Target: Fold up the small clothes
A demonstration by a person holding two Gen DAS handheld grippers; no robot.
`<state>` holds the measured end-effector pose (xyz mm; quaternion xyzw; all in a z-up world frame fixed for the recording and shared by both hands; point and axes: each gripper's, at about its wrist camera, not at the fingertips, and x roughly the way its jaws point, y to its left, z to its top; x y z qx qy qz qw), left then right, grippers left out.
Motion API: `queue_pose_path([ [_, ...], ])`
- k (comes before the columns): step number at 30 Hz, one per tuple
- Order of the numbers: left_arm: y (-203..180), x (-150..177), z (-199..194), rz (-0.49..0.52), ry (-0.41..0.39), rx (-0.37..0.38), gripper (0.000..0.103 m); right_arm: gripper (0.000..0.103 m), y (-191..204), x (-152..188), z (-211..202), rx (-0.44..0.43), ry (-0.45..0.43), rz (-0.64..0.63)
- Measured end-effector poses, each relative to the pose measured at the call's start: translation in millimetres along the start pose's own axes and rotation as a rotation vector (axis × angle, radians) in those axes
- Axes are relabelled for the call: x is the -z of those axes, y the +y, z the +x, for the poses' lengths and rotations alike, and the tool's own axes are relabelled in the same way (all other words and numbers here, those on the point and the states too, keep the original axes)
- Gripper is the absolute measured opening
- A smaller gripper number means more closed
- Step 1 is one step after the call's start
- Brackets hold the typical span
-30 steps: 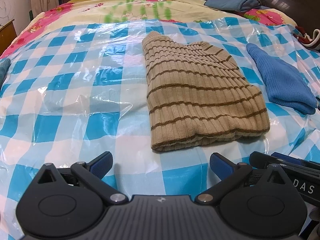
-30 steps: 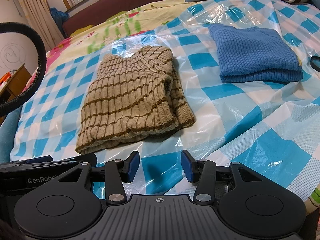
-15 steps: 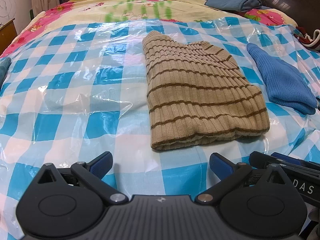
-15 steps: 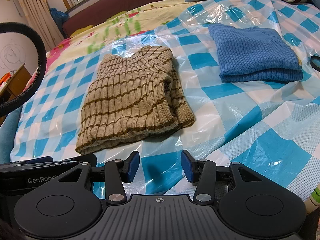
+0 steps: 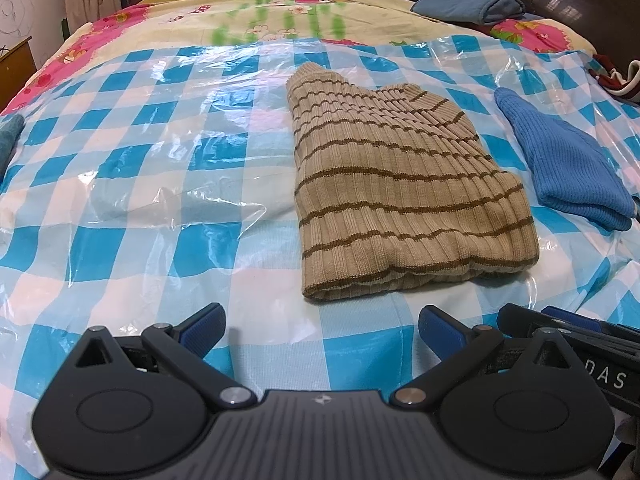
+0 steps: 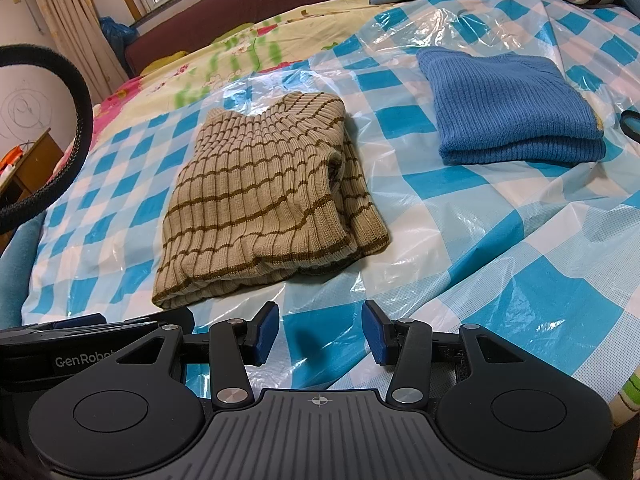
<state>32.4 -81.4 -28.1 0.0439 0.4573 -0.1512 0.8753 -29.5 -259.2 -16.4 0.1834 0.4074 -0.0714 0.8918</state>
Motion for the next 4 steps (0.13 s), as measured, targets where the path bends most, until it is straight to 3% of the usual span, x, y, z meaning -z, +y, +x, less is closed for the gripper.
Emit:
queue_pose_path([
  [4, 0.2, 0.4, -0.1, -0.006, 0.004, 0.002, 0.103, 0.045, 0.0, 0.0, 0.0, 0.0, 0.0, 0.001],
])
